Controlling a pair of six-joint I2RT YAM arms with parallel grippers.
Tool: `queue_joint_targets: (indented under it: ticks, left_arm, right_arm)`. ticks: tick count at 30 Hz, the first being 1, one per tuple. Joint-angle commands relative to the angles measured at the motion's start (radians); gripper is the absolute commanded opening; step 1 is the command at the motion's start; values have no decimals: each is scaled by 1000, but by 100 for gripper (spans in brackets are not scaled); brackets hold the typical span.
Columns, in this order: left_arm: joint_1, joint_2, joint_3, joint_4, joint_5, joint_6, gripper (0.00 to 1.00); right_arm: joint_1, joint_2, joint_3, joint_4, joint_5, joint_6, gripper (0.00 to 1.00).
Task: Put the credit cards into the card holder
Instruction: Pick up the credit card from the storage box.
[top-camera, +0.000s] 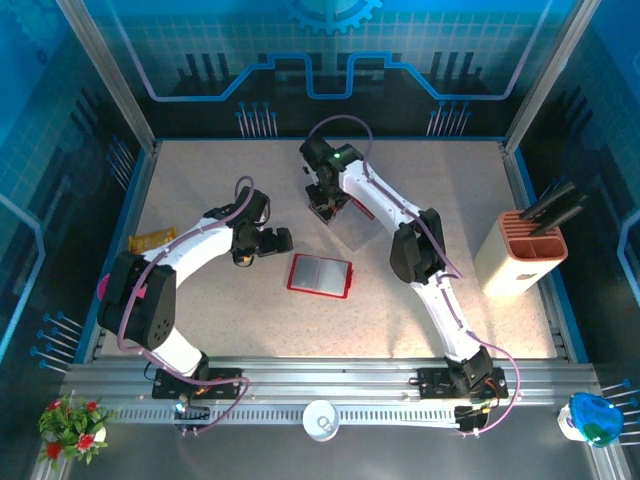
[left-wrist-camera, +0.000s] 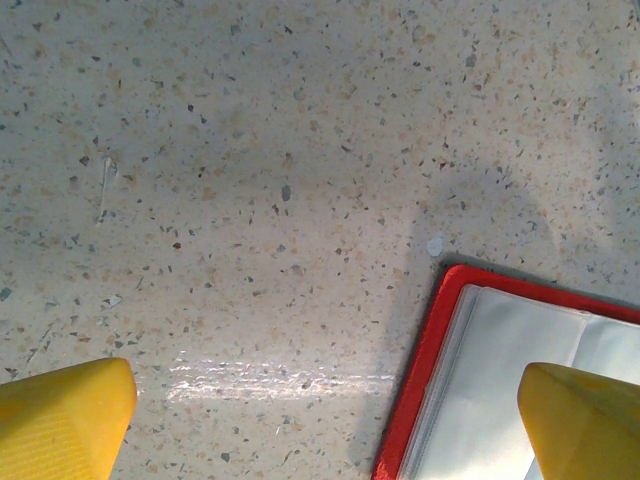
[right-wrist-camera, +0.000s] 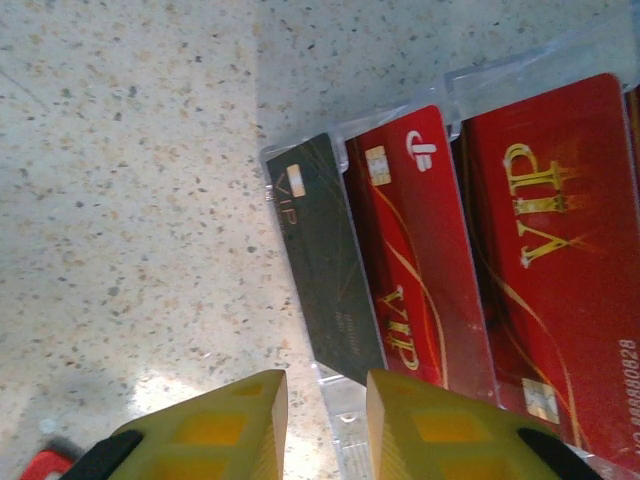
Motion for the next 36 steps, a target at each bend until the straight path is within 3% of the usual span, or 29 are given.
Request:
queue_joint_targets:
  ticks: [1,21,36]
  left_arm:
    - [10,-27,-18,-32,18,-21,99]
    - [9,-50,-40,-39,11,-44,99]
    - [9,-51,-38,-39,7,-49,99]
  right_arm:
    - [9,35,29,1,76,-32,28]
    - [10,89,29,27,28,-45,28]
    - [1,60,19,40,-33,-44,7]
